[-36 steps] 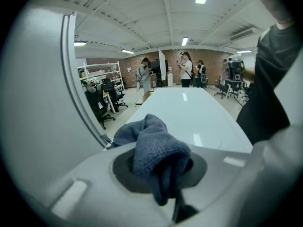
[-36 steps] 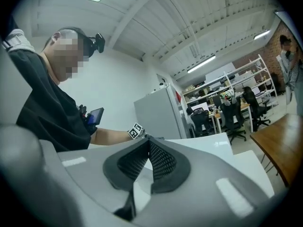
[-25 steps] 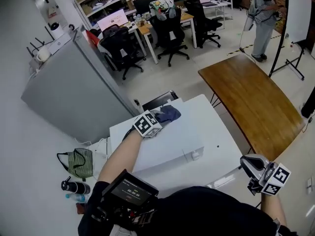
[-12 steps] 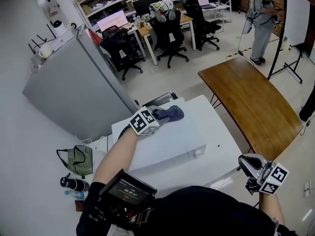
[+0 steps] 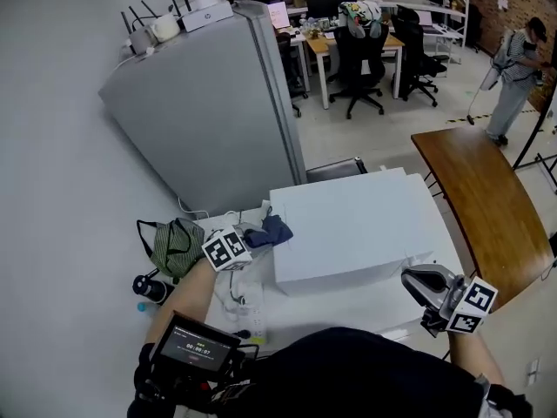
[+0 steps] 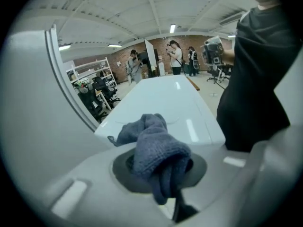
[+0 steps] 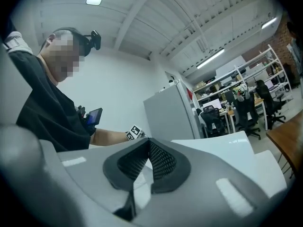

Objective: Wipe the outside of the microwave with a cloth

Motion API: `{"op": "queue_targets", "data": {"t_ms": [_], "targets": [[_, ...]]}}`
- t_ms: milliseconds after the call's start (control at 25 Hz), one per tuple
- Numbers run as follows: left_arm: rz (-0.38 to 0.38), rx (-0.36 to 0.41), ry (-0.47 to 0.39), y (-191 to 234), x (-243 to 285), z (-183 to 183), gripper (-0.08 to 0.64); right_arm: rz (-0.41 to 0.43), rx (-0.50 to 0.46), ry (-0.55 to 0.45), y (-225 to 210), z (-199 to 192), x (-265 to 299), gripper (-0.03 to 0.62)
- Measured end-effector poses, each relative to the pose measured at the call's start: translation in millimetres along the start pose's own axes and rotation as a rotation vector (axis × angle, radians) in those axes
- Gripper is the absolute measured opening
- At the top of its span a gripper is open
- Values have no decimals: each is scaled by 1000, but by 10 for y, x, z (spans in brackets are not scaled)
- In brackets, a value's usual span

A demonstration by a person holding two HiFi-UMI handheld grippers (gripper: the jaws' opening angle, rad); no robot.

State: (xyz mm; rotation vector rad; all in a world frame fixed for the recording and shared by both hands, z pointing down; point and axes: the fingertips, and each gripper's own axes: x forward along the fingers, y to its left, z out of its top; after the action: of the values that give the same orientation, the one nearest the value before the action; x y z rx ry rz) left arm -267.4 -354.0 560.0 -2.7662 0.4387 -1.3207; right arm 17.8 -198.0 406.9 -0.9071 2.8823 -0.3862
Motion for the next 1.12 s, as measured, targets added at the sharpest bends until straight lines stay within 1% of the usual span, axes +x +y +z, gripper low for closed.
{"op": "queue_targets", "data": {"t_ms": [120,200,280,360,480,640,760,840,920,960,1040,1120], "targets": [[13,-17,-16,21,64,55,58,0,-6,5,-29,31,6,5],[11,-9,-13,39,131,204,58,-14,-4,-3,-123,67,-139,5],[-8,14,-5,4,328,449,58,-38,3,-17,-275,85,-402,5],[-42,46,-10,-85,670,816,58,-68,10,-36,-473,102,-748,5],[-107,95,-20,-312,1291,1571,58,-120,20,-60,-788,132,-1329,5],[-123,190,-27,-382,2111,2486,58,-192,51,-83,-1173,98,-1974,5],[-154,222,-40,-507,2443,2960,58,-227,70,-86,-1333,69,-2204,5],[-155,239,-56,-554,2556,3109,58,-227,70,-85,-1353,80,-2223,5],[-159,236,-79,-604,2524,3138,58,-210,63,-81,-1304,83,-2161,5],[-165,223,-99,-624,2427,3118,58,-200,57,-78,-1265,89,-2103,5],[-173,188,-139,-638,2061,2996,58,-177,42,-69,-1173,125,-1933,5],[-144,169,-164,-543,1575,2694,58,-150,21,-59,-1038,172,-1681,5]]}}
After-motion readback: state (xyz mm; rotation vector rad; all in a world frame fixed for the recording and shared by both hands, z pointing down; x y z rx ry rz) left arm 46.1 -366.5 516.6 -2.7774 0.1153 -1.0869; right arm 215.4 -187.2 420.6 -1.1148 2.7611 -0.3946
